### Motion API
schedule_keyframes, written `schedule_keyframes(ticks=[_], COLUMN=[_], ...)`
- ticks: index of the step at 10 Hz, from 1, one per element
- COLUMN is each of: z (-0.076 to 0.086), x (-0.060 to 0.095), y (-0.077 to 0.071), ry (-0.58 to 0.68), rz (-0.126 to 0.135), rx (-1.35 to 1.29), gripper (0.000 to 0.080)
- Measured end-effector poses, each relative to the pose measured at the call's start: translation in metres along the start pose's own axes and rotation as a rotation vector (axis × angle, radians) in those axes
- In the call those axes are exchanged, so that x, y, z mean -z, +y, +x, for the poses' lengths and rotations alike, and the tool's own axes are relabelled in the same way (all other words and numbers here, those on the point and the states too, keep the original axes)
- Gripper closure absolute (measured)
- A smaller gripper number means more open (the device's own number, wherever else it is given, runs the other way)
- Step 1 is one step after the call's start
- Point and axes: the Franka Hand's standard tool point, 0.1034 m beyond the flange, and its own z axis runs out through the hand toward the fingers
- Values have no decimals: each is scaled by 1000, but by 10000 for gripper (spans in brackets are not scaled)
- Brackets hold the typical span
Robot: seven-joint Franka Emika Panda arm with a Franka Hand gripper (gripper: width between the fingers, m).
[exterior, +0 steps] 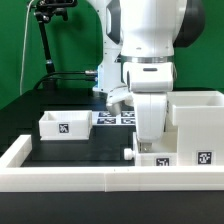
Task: Assemble drawer
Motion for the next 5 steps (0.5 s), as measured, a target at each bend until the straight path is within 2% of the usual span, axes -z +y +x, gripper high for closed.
schedule_keyframes(ticks=[1,2,5], z=[-1,-4,-14], x=[6,13,37], y=[2,3,9], ry=[-2,-6,-14], rz=[-4,-4,-25], rx=[-1,-4,-17], gripper=[247,181,151])
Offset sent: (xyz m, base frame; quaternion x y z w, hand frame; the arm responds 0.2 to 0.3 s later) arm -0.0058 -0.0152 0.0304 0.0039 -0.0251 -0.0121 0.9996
